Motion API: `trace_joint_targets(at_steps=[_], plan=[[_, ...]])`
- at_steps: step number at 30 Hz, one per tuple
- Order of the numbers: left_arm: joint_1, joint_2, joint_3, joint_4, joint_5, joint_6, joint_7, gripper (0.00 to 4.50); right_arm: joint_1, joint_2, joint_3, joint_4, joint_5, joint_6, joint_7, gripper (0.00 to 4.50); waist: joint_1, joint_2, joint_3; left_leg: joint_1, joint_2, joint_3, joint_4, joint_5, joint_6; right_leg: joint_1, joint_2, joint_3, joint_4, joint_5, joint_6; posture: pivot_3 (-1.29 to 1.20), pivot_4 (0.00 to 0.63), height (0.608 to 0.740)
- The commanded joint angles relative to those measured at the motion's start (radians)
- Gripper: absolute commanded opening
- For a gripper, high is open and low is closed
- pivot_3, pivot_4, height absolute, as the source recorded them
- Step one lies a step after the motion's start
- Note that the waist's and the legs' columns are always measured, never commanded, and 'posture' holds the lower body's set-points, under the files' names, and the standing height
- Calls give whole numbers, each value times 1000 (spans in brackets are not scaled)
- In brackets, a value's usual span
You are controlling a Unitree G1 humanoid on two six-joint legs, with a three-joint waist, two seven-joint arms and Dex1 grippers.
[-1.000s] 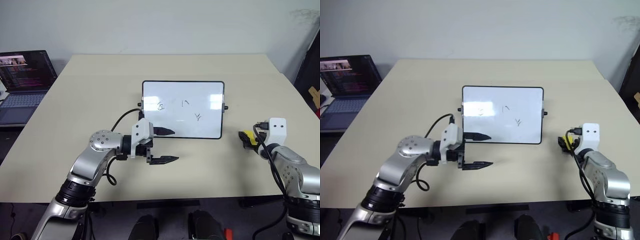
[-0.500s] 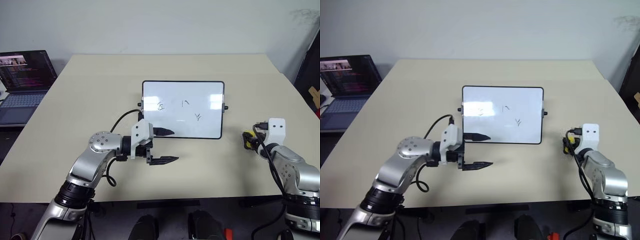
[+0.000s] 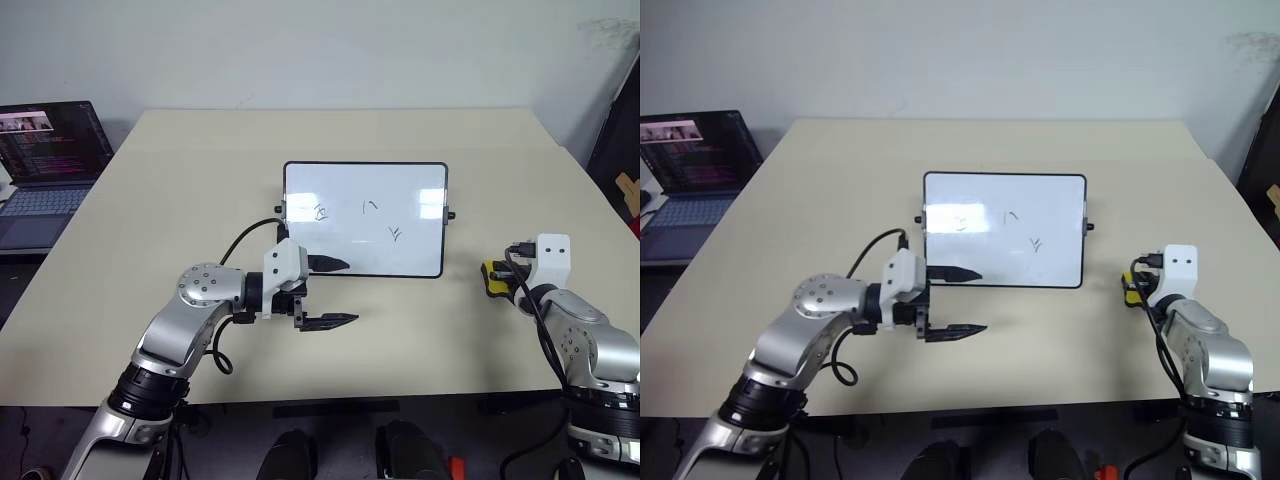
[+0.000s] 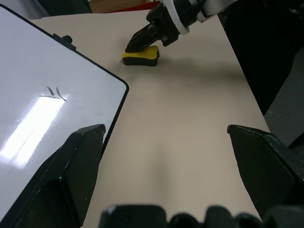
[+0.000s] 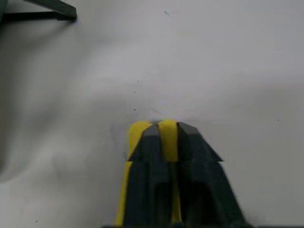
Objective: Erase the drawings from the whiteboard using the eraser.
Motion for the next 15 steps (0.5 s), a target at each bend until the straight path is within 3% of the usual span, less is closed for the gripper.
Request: trace_joint_targets(at_steps=[1, 5, 8, 15], plan=[[5, 7, 11, -40, -3, -12, 1, 4500, 4, 7, 9, -16, -3, 6, 4, 30, 0, 0, 0, 0, 0, 0, 0, 0, 0, 0, 0, 0, 0, 0, 0, 0, 150, 740], [7, 7, 11, -40, -4, -14, 1, 4500, 5, 9, 6, -22, -6, -7, 1, 30, 0, 0, 0, 0, 0, 0, 0, 0, 0, 0, 0, 0, 0, 0, 0, 0, 150, 740], [6, 6, 11, -38, -3, -14, 1, 4500, 11, 5, 2, -35, -16, -36, 1, 640, 0, 0, 0, 0, 0, 0, 0, 0, 0, 0, 0, 0, 0, 0, 0, 0, 150, 740], [11, 6, 10, -44, -6, -11, 2, 4500, 16, 14, -3, -97, 1, 3, 2, 3096, 0, 0, 0, 0, 0, 0, 0, 0, 0, 0, 0, 0, 0, 0, 0, 0, 150, 740]])
